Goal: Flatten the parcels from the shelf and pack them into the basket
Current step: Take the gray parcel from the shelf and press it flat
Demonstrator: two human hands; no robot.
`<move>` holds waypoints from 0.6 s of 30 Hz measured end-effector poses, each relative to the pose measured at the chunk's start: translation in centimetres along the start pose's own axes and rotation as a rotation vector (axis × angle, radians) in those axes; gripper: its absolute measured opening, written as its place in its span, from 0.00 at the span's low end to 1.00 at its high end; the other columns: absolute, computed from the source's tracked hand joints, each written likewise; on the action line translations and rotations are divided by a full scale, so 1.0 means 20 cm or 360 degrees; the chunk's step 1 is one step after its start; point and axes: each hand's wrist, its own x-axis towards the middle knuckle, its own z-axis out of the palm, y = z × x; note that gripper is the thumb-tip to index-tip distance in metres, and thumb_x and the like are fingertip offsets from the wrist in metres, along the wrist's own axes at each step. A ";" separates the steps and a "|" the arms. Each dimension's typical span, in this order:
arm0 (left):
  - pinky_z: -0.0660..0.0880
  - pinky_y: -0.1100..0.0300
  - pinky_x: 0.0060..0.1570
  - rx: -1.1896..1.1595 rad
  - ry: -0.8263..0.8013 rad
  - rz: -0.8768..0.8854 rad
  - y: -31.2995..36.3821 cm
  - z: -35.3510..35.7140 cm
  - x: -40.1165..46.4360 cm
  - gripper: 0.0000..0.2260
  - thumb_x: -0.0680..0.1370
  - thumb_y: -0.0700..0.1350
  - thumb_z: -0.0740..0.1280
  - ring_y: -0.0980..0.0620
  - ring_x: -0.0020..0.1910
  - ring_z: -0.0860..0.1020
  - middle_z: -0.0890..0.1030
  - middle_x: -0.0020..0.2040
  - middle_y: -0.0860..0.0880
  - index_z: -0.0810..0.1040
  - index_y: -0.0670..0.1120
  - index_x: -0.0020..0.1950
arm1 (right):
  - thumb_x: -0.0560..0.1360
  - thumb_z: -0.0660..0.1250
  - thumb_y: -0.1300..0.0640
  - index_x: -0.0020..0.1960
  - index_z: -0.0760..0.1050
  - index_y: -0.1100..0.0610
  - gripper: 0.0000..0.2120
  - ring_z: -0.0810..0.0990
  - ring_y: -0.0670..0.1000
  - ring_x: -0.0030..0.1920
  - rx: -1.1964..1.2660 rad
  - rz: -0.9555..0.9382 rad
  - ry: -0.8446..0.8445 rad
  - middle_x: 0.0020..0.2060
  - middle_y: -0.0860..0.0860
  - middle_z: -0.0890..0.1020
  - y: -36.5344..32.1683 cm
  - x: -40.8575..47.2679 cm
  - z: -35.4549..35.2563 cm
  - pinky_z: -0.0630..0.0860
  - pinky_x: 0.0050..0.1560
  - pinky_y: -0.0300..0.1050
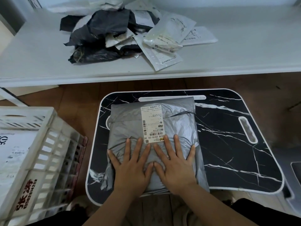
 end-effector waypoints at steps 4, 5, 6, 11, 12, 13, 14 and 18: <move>0.50 0.28 0.67 0.0061 -0.0005 0.0079 -0.10 0.01 -0.06 0.28 0.79 0.64 0.49 0.45 0.76 0.58 0.61 0.77 0.49 0.62 0.53 0.75 | 0.78 0.46 0.31 0.76 0.54 0.39 0.29 0.48 0.57 0.78 -0.0075 -0.0073 -0.0027 0.78 0.49 0.52 0.06 -0.04 -0.02 0.46 0.66 0.76; 0.51 0.29 0.68 0.0079 -0.0021 0.0087 -0.12 0.00 -0.08 0.28 0.79 0.64 0.47 0.46 0.76 0.58 0.61 0.77 0.49 0.62 0.53 0.76 | 0.77 0.46 0.30 0.77 0.54 0.40 0.30 0.48 0.57 0.78 -0.0074 -0.0076 -0.0033 0.78 0.49 0.52 0.08 -0.06 -0.03 0.47 0.67 0.74; 0.51 0.30 0.68 0.0096 -0.0032 0.0090 -0.14 0.01 -0.09 0.28 0.79 0.65 0.46 0.47 0.76 0.57 0.60 0.77 0.49 0.61 0.53 0.76 | 0.78 0.46 0.30 0.77 0.55 0.41 0.31 0.48 0.56 0.78 -0.0057 -0.0064 -0.0050 0.78 0.50 0.52 0.11 -0.08 -0.03 0.48 0.68 0.71; 0.46 0.33 0.69 0.0028 -0.0130 -0.0025 -0.20 -0.02 -0.14 0.30 0.78 0.68 0.45 0.48 0.76 0.57 0.60 0.77 0.51 0.61 0.55 0.75 | 0.77 0.41 0.29 0.79 0.50 0.46 0.36 0.47 0.54 0.78 0.0013 0.0163 -0.0142 0.79 0.52 0.50 0.22 -0.20 -0.05 0.47 0.71 0.60; 0.44 0.36 0.69 0.0009 -0.0121 -0.0057 -0.20 -0.03 -0.14 0.32 0.77 0.69 0.44 0.49 0.76 0.56 0.59 0.77 0.51 0.60 0.54 0.76 | 0.74 0.35 0.27 0.79 0.41 0.46 0.39 0.41 0.52 0.78 0.0023 0.0218 -0.0112 0.78 0.51 0.44 0.24 -0.21 -0.06 0.42 0.73 0.58; 0.41 0.38 0.70 0.0000 -0.0121 -0.0079 -0.21 -0.04 -0.14 0.34 0.76 0.70 0.42 0.50 0.76 0.53 0.57 0.78 0.51 0.57 0.54 0.77 | 0.70 0.30 0.25 0.77 0.34 0.46 0.41 0.35 0.50 0.77 0.0053 0.0300 -0.0146 0.77 0.50 0.37 0.25 -0.21 -0.08 0.38 0.74 0.56; 0.38 0.41 0.70 0.0001 -0.0090 -0.0075 -0.22 -0.05 -0.13 0.36 0.75 0.72 0.40 0.51 0.77 0.48 0.51 0.79 0.51 0.53 0.54 0.78 | 0.68 0.30 0.24 0.76 0.32 0.47 0.44 0.36 0.51 0.77 0.0114 0.0421 -0.0201 0.77 0.50 0.36 0.25 -0.21 -0.12 0.39 0.75 0.56; 0.62 0.46 0.69 -0.0355 0.0089 -0.0259 -0.17 -0.14 -0.08 0.36 0.72 0.66 0.51 0.43 0.73 0.64 0.65 0.74 0.44 0.70 0.45 0.71 | 0.71 0.63 0.32 0.75 0.58 0.58 0.43 0.68 0.59 0.66 0.0396 0.0880 0.0048 0.67 0.58 0.69 0.17 -0.16 -0.25 0.68 0.62 0.54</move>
